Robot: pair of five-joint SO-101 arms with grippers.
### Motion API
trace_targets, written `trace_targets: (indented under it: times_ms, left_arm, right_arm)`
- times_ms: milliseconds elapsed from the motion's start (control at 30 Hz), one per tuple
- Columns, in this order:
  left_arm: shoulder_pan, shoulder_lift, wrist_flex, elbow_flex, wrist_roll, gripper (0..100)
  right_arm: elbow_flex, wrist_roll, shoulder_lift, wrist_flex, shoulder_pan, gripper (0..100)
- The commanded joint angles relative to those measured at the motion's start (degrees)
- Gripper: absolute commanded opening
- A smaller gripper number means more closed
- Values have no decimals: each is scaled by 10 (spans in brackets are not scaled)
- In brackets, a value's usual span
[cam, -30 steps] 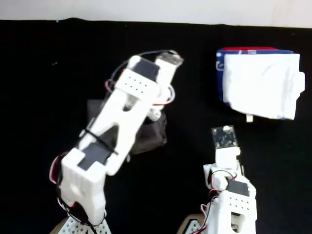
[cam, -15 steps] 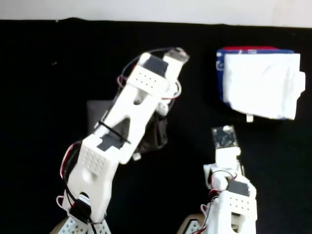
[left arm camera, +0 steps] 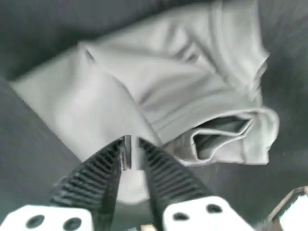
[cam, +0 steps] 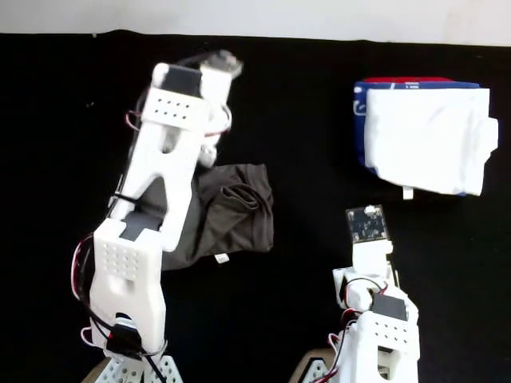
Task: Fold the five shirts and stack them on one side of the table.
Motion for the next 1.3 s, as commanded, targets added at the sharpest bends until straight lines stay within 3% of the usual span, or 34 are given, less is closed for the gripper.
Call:
trace_targets:
  times_ms: [0, 200, 633, 800, 967, 1267]
  left_arm:
    - [-3, -29, 7, 79, -26, 8]
    - [30, -29, -24, 131, -24, 8]
    - [237, -34, -1, 131, 30, 8]
    - [219, -62, -3, 127, 28, 8]
    - [143, -102, -3, 133, 27, 8]
    - [76, -16, -5, 128, 26, 8]
  right_arm:
    - [12, 2, 0, -14, 15, 7]
    - [12, 2, 0, -14, 15, 7]
    - [12, 1, 0, -14, 15, 7]
    - [11, -21, 0, -15, 16, 7]
    - [12, -22, 0, -21, 16, 7]
    - [12, -22, 0, -22, 16, 7]
